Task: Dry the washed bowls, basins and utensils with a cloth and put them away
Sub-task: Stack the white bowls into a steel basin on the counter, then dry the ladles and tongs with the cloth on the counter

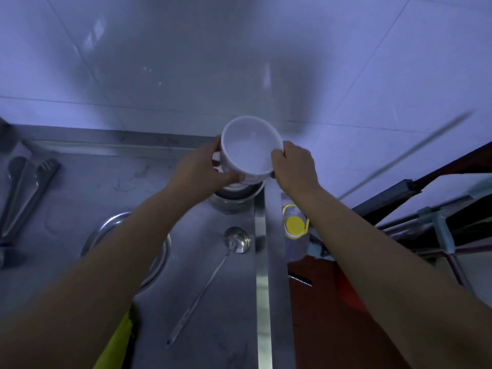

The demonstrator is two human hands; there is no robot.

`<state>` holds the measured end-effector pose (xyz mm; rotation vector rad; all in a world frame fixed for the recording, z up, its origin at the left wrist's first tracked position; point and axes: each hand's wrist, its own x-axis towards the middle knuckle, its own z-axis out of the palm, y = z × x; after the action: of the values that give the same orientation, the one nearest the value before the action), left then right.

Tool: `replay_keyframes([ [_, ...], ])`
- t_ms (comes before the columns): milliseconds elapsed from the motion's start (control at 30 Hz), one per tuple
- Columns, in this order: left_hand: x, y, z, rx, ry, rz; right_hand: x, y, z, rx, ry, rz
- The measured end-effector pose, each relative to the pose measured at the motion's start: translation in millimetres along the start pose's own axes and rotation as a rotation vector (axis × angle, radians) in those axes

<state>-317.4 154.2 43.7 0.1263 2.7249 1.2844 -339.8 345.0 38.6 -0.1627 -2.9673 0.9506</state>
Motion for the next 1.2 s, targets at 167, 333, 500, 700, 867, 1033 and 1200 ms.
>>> replay_keyframes([
  [167,44,-15,-17,-0.021,-0.015,0.009,42,-18,9,-0.029,-0.006,-0.025],
  [333,59,-36,-11,-0.066,-0.055,-0.044,58,-18,25,-0.051,-0.073,-0.008],
  [500,59,-47,-6,-0.087,-0.084,-0.058,57,-15,34,-0.039,-0.108,0.036],
  [700,53,-44,-7,-0.073,-0.077,-0.061,56,-13,34,-0.036,-0.134,0.065],
  [867,44,-39,-9,-0.016,-0.072,-0.075,41,-15,34,-0.062,-0.02,0.056],
  [1033,6,-32,-19,0.317,-0.035,-0.072,4,4,20,-0.321,0.092,-0.058],
  [1200,-60,-40,-17,0.585,-0.051,-0.037,-51,34,16,-0.647,0.012,-0.247],
])
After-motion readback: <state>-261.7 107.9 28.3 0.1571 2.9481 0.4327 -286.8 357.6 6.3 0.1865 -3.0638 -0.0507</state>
